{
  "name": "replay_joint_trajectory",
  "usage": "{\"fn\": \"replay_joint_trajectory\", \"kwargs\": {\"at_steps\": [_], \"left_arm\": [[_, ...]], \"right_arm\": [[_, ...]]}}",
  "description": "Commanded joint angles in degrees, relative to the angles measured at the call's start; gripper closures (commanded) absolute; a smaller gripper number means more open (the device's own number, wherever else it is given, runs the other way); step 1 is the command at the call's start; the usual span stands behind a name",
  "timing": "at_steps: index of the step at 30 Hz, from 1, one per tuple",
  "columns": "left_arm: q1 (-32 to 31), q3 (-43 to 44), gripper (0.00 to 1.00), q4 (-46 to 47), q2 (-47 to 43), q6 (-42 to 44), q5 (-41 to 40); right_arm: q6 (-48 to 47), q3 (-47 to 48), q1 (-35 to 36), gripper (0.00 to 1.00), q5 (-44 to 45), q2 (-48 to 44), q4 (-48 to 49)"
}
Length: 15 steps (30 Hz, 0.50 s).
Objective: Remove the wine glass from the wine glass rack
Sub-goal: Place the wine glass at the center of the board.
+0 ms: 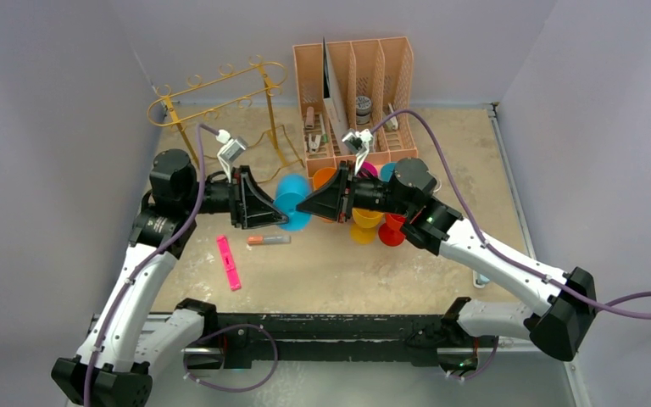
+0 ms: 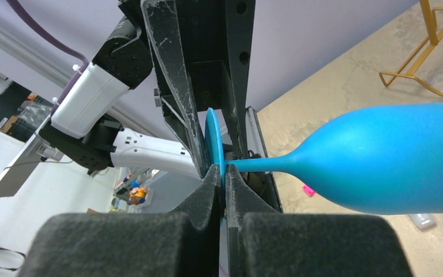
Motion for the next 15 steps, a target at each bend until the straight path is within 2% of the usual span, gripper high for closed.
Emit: {"fn": "replay_joint_trajectory", "kwargs": {"at_steps": [1,7,8,10,11,13,15], "left_arm": [[-0.5,3.3,0.71,-9.0,0.3,7.6,1.7],[-0.5,3.2,0.83,-10.5,-0.1,8.5,2.9],[-0.5,2.9,0.85,-8.4,-0.3,7.6,2.3],[-0.5,1.9,1.00,-0.9,-0.2,3.7,1.5],[-0.5,1.6,1.00,2.8,0.1,1.4,0.4],[-0.5,0.6,1.00,9.7,0.9,-3.6,-0.1],[-0.5,0.6,1.00,10.5,1.4,-4.4,0.4]], "right_arm": [[1.1,0.7,0.2,1.00,0.6,-0.1,5.7],[0.8,0.7,0.2,1.00,1.3,-0.8,5.3],[0.7,0.7,0.2,1.00,1.0,-0.8,5.1],[0.1,0.7,0.2,1.00,0.8,-0.8,4.0],[0.0,0.7,0.2,1.00,1.1,-0.9,3.5],[0.3,1.1,0.2,0.93,1.0,-0.8,2.8],[1.1,1.4,0.2,0.88,0.4,-0.7,2.9]]}}
